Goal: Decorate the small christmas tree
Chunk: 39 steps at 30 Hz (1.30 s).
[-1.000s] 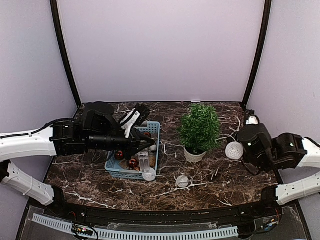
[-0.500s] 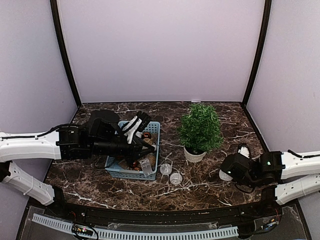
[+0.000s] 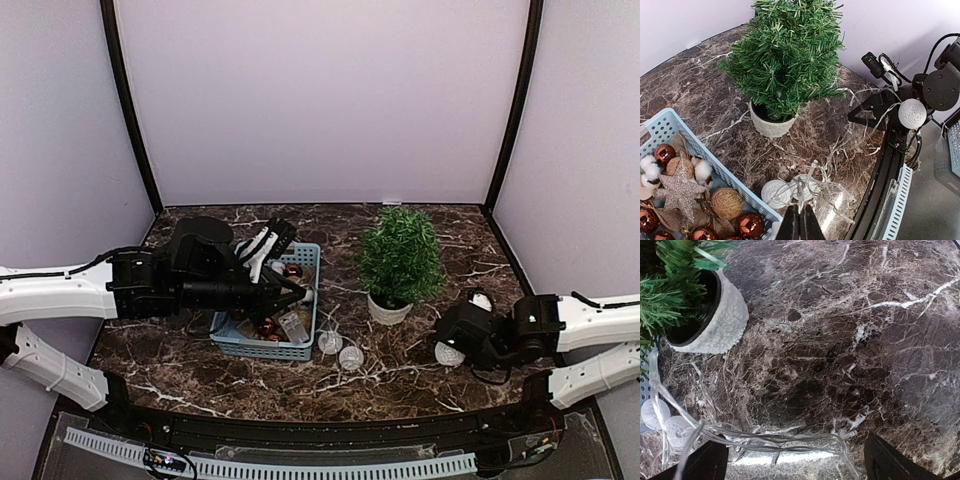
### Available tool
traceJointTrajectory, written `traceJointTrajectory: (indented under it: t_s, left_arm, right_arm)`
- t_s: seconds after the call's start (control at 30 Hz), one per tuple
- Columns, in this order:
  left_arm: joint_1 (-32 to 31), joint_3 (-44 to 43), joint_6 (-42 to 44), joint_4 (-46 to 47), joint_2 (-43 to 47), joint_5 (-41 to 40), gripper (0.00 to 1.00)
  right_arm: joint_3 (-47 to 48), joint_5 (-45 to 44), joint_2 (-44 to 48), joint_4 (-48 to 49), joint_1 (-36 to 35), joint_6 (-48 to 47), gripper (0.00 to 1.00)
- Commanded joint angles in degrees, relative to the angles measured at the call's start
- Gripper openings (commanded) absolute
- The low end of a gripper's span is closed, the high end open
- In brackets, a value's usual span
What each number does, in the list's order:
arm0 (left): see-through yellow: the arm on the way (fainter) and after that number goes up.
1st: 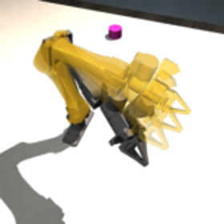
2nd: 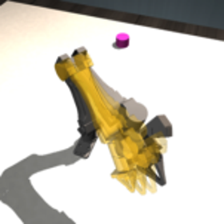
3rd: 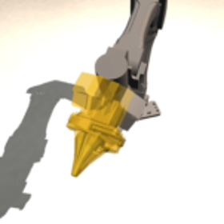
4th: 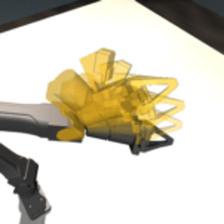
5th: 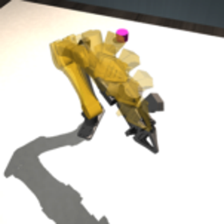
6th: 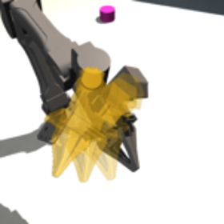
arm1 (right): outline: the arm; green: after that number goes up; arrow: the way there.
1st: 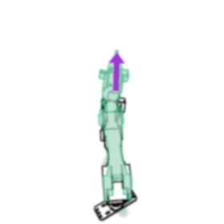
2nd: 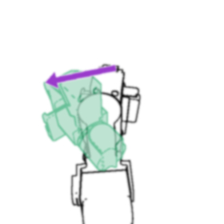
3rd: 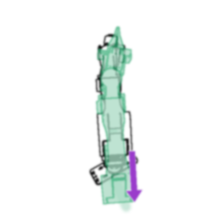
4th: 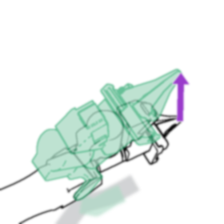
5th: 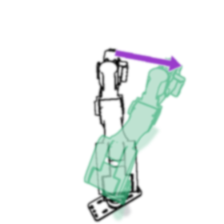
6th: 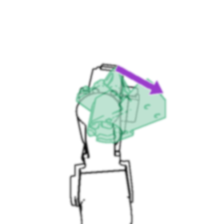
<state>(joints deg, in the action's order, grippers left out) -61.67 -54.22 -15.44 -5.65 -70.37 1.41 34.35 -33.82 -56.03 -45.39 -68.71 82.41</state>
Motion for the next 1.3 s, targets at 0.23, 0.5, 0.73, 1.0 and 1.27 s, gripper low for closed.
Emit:
traceJointTrajectory:
  t_s: [0.23,0.5,0.73,1.0,1.27]
  left_arm:
    - [-0.2,-2.6,0.0,-0.5,0.3,-0.7,0.00]
    - [-0.1,-2.8,0.1,-2.0,1.2,-3.2,0.00]
    - [-0.1,-2.7,0.2,-2.5,1.9,-3.5,0.00]
    - [-0.1,-2.3,0.5,-2.9,2.9,-3.6,0.00]
    - [-0.1,-1.9,1.9,-2.3,3.1,-1.8,0.00]
  right_arm:
    - [12.4,2.3,-16.5,-3.5,0.2,-16.7,0.99]
    - [18.8,-4.4,-25.9,-15.5,0.2,-12.7,0.99]
    - [15.8,2.7,-20.3,2.5,0.1,-29.6,0.99]
    - [14.3,12.8,-19.7,5.4,0.2,-37.5,0.99]
    - [12.7,19.0,-16.8,8.6,0.2,-39.1,0.99]
